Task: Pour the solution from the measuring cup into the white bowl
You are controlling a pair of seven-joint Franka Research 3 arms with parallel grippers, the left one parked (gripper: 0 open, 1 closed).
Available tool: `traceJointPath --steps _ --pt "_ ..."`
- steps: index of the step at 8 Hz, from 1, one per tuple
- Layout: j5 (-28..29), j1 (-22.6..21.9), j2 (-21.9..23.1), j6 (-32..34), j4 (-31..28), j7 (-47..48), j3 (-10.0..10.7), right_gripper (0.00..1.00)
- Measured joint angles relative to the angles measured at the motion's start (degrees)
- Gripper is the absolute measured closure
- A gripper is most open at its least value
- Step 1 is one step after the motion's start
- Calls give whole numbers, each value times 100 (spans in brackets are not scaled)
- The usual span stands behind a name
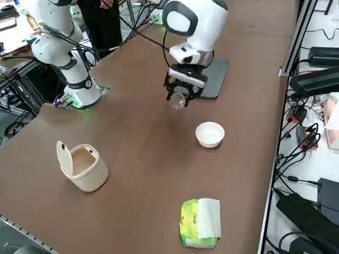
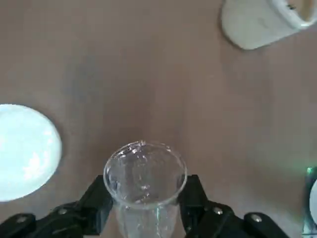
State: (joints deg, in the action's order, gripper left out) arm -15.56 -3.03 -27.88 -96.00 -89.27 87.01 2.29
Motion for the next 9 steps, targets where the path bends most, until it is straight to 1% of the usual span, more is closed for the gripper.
traceJointPath --steps 2,4,5,7,8,9 --pt "-953 -456 286 -2 -929 1337 -2 26" --pt "-1949 -869 281 -16 -1670 2824 -4 26" --pt "-2423 -998 165 -23 -1907 3631 -3 26" --pt "-3167 -1122 -301 59 -2069 4957 0 26" --pt "-3454 -1157 -579 131 -2081 5545 1 26" --pt "-3583 -1174 -814 169 -2081 5972 1 26"
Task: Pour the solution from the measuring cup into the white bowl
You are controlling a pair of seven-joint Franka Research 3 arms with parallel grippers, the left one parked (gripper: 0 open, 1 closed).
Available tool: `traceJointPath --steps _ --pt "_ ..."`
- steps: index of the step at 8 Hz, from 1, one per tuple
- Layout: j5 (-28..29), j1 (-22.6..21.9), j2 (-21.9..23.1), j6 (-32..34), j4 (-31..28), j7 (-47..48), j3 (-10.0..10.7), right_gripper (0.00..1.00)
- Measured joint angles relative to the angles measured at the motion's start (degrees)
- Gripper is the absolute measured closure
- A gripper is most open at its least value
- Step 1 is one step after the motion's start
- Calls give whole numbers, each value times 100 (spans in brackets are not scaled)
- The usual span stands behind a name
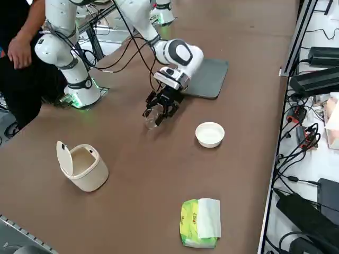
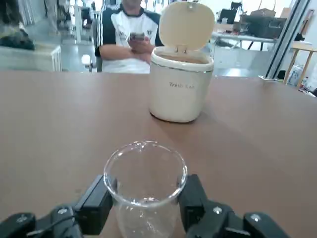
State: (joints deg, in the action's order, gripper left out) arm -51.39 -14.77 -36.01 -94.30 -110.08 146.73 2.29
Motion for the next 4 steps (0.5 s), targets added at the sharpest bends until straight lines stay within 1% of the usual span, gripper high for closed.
traceJointPath --steps 2,4 --pt "-54 -15 -279 5 6 601 1 26" --pt "-55 -35 -343 -109 25 839 0 26"
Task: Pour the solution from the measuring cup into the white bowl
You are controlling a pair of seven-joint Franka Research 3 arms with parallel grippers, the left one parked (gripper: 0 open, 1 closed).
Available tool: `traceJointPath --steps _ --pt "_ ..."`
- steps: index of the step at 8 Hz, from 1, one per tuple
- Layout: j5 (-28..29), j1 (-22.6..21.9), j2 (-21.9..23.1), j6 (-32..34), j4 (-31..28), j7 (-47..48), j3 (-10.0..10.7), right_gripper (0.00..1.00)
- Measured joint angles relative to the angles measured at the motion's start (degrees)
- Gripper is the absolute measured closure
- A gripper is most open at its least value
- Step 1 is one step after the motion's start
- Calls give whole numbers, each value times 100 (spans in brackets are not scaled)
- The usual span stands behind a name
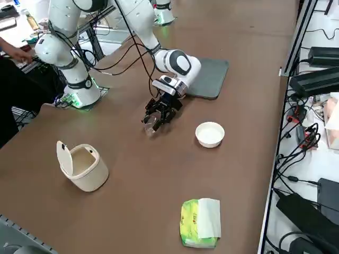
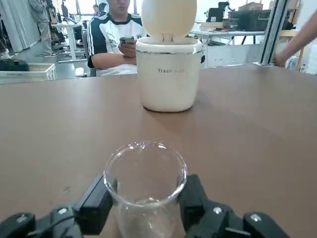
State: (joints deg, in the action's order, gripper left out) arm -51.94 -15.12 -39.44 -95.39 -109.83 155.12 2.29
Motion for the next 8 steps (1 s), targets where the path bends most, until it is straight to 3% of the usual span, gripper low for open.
traceJointPath --steps 6,8 --pt "753 -7 35 -107 112 -211 -189 26" --pt "787 -4 49 -132 121 -245 -203 21"
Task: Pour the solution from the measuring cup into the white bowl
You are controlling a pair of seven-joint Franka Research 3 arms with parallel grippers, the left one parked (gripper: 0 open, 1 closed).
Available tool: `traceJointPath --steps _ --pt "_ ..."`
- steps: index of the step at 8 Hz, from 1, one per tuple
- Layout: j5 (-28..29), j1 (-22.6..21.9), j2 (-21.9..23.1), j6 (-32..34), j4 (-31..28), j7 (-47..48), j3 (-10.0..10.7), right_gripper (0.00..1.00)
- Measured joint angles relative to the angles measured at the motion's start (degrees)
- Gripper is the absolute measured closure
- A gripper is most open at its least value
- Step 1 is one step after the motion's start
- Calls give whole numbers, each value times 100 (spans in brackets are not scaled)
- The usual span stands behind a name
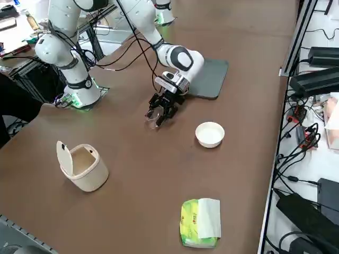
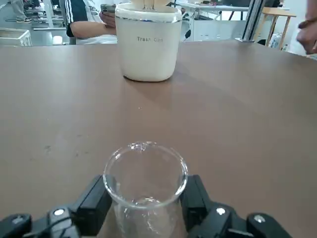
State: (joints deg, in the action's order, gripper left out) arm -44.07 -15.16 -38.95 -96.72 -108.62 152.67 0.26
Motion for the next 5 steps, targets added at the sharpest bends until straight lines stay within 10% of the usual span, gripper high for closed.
traceJointPath --steps 2,5 --pt "1 3 7 -5 0 -75 0 0" --pt "280 -3 98 -36 6 -466 -224 0"
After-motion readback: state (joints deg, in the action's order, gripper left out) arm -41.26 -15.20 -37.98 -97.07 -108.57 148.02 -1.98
